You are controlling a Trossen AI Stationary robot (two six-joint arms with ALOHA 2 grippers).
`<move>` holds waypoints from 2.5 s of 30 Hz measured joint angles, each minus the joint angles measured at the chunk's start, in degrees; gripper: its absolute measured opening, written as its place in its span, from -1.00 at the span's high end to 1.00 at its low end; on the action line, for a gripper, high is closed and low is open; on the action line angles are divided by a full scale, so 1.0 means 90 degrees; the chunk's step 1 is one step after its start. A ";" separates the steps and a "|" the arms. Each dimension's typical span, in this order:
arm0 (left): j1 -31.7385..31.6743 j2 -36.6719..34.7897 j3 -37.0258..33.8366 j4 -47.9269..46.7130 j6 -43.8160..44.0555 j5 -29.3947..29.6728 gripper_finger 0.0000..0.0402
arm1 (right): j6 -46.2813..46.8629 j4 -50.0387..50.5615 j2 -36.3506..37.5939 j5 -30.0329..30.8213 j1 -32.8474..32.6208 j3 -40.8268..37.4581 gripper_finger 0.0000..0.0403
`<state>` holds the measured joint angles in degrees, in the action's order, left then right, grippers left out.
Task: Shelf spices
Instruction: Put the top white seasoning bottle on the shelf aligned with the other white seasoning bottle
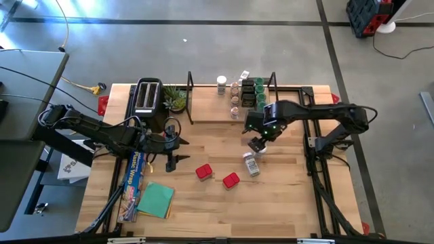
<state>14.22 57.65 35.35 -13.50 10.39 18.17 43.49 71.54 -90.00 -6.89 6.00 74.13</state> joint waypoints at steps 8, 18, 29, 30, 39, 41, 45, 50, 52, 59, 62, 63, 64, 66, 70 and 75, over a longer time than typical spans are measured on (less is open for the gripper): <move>0.0000 0.0000 0.0000 -0.0036 -0.0002 0.0000 -0.33 | 0.0702 -0.0746 -0.0008 -0.0023 -0.0002 -0.0603 -0.63; 0.0000 0.0000 0.0000 -0.0027 0.0000 0.0002 -0.33 | 0.1472 -0.0884 -0.0002 -0.0003 -0.0003 -0.0726 -0.47; 0.0000 0.0000 0.0000 -0.0007 0.0002 0.0005 -0.33 | 0.0645 -0.0967 0.0000 -0.0072 -0.0005 -0.0721 0.09; 0.0000 0.0000 0.0000 -0.0003 0.0002 0.0005 -0.33 | 0.0392 -0.1039 0.0000 -0.0071 -0.0005 -0.0721 0.11; 0.0000 0.0000 0.0000 0.0007 0.0005 0.0002 -0.33 | -0.3379 -0.1629 0.0000 -0.0024 -0.0078 -0.0721 0.13; 0.0000 0.0000 0.0000 0.0007 0.0006 0.0002 -0.33 | -0.3934 -0.1655 -0.0002 0.0096 -0.0142 -0.0690 0.13; 0.0000 0.0000 0.0000 0.0007 0.0006 0.0002 -0.33 | -0.3997 -0.1512 -0.0010 0.0285 -0.0191 -0.0331 0.13; 0.0000 0.0000 0.0000 0.0007 0.0032 0.0002 -0.33 | -0.3135 -0.1201 -0.0007 0.0869 -0.0185 0.0207 0.13; 0.0000 0.0000 0.0000 0.0001 0.0058 0.0000 -0.33 | -0.2641 -0.1172 -0.0005 0.0916 -0.0183 0.0260 0.13; 0.0000 0.0000 0.0000 -0.0028 0.0058 -0.0002 -0.33 | -0.2094 -0.0704 -0.0002 0.0769 -0.0260 0.0094 -0.07; 0.0000 0.0000 0.0000 -0.0026 0.0053 -0.0001 -0.33 | -0.1965 -0.0758 -0.0002 0.0618 -0.0327 -0.0118 -0.24; 0.0000 0.0000 0.0000 -0.0024 0.0053 0.0000 -0.33 | -0.1860 -0.0777 -0.0002 0.0557 -0.0341 -0.0204 -0.29; 0.0000 0.0000 0.0000 -0.0027 0.0053 0.0000 -0.33 | -0.1718 -0.0793 -0.0002 0.0551 -0.0354 -0.0289 -0.32; 0.0000 0.0000 0.0000 -0.0032 0.0052 -0.0001 -0.33 | -0.1516 -0.0890 -0.0002 0.0548 -0.0385 -0.0436 -0.35; 0.0000 0.0000 0.0000 -0.0024 0.0051 -0.0001 -0.33 | -0.1505 -0.1240 -0.0002 0.0602 -0.0435 -0.0650 -0.36; 0.0000 0.0000 0.0000 -0.0020 0.0051 -0.0001 -0.33 | -0.1601 -0.1537 -0.0002 0.0724 -0.0504 -0.0872 -0.34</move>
<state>14.22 57.65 35.35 -13.68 10.85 18.17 29.08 57.71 -90.02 -0.37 1.46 66.28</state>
